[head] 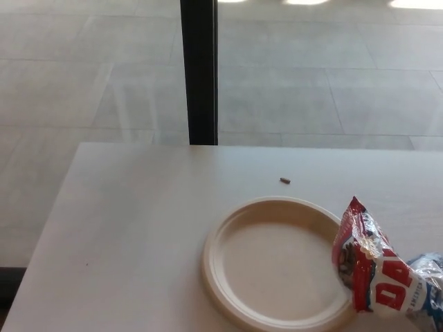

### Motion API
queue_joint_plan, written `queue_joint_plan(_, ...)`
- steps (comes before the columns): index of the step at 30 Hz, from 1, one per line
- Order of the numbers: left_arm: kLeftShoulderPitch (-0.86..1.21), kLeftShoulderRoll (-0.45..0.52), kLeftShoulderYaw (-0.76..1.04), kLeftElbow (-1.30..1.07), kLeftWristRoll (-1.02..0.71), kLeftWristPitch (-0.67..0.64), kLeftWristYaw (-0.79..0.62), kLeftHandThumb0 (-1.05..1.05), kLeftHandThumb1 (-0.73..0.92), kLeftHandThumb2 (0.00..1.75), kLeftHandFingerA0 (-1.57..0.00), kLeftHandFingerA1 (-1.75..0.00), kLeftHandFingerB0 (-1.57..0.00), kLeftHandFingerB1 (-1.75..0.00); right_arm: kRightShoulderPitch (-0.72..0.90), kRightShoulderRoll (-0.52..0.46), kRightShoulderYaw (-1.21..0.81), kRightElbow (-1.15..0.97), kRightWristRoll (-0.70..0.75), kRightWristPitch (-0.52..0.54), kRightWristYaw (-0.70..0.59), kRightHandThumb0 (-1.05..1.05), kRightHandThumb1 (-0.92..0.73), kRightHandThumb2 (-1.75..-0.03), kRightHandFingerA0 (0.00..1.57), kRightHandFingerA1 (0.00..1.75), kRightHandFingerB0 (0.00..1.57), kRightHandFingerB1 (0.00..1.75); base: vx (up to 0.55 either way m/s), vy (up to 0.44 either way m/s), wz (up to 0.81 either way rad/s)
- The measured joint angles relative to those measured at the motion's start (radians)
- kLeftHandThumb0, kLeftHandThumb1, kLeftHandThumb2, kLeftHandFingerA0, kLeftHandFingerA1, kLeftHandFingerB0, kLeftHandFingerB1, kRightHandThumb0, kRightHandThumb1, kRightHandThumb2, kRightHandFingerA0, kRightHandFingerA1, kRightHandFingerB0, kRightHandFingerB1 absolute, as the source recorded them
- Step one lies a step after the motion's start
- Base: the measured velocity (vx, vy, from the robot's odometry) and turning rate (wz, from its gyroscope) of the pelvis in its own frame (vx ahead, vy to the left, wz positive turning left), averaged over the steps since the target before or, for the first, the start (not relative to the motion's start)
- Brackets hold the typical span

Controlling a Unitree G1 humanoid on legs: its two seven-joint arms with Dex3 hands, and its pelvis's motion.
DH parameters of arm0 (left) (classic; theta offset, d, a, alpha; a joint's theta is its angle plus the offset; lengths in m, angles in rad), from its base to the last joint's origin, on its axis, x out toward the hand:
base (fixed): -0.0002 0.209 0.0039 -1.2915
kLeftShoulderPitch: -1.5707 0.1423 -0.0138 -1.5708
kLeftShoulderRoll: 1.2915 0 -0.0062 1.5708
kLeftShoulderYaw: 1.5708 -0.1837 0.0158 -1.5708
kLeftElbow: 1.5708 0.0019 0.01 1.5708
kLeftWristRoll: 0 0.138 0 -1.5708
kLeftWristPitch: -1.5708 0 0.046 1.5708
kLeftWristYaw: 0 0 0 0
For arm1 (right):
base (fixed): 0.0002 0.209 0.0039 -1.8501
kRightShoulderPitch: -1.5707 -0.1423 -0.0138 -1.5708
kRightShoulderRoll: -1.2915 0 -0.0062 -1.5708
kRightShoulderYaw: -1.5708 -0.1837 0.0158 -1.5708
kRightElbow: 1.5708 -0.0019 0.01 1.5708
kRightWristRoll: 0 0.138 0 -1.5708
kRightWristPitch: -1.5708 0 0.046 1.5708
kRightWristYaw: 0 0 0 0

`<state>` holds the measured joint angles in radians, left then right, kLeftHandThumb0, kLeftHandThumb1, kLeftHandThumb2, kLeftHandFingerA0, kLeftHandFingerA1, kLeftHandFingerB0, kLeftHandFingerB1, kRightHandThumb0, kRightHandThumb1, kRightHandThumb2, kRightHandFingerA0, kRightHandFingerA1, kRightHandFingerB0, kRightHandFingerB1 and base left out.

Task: The robot uses its right hand to pick up a bag of sunflower seeds kept in the middle of the desk and tilts it over a plate kept next to it to pour out a few seeds and then puts the bag of seeds back on the desk

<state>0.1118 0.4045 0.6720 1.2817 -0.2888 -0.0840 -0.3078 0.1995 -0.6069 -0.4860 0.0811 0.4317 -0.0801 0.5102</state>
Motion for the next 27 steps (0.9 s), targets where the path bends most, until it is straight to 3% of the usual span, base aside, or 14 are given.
queue_joint_plan(8,0.003,0.000,-0.011,0.005,-0.009,-0.007,-0.003,-0.65,0.67,0.61,-0.45,-0.57,-0.44,-0.40,0.000,-0.027,0.098,-0.006,-0.064,0.000,0.044,-0.99,-0.59,-0.96,0.00,0.00,0.00,0.08,0.00,0.000,0.00)
queue_joint_plan(9,0.003,0.000,-0.013,0.006,-0.009,-0.007,-0.003,-0.65,0.66,0.61,-0.45,-0.59,-0.44,-0.40,-0.003,-0.029,0.106,-0.005,-0.072,0.000,0.049,-0.89,-0.54,-0.95,0.00,0.07,0.00,0.17,0.00,0.000,0.00)
queue_joint_plan(17,-0.001,0.001,-0.013,0.011,-0.017,-0.007,-0.002,-0.61,0.65,0.60,-0.47,-0.60,-0.47,-0.41,-0.018,-0.032,0.161,0.004,-0.129,-0.006,0.070,-1.04,-0.62,-0.99,0.00,0.00,0.00,0.06,0.00,0.000,0.00)
queue_joint_plan(27,0.001,0.003,-0.018,0.013,-0.030,-0.007,-0.002,-0.66,0.66,0.61,-0.45,-0.58,-0.45,-0.40,-0.066,-0.014,0.198,0.028,-0.212,-0.021,0.030,-1.01,-0.60,-0.97,0.00,0.00,0.00,0.06,0.00,0.000,0.00)
